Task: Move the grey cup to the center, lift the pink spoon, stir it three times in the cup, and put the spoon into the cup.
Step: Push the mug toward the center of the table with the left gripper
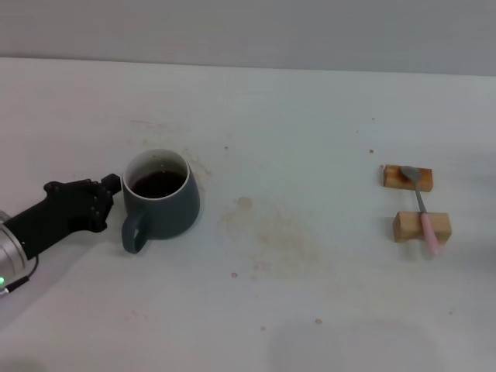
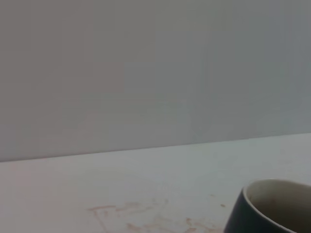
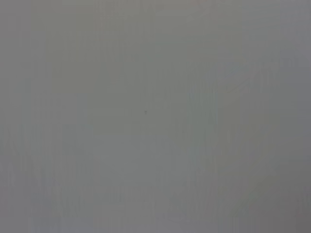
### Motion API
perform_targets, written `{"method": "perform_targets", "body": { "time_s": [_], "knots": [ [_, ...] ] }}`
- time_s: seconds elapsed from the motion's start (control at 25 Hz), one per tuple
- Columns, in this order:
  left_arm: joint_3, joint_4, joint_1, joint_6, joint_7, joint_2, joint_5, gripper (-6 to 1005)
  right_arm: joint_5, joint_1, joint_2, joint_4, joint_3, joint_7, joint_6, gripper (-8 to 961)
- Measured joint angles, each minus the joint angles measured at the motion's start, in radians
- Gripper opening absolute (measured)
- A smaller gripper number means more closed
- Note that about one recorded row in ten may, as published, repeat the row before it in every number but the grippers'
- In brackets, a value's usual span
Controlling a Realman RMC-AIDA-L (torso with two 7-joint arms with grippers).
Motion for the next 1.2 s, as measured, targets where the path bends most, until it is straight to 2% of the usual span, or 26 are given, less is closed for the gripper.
{"method": "perform_targets", "body": {
  "time_s": [0.16,0.36,1.2],
  "knots": [
    [0.0,-0.001,0.002,-0.014,0.028,-0.018,-0.007,65,0.0,-0.002,0.0,0.005,0.0,0.0,0.0,506],
    [0.0,-0.002,-0.001,-0.025,0.047,-0.025,-0.007,67,0.0,-0.003,0.0,0.009,0.0,0.0,0.001,506],
    [0.007,-0.042,-0.025,-0.039,0.05,-0.029,-0.005,74,0.0,-0.004,0.0,0.01,0.0,0.0,0.013,507]
  ]
}}
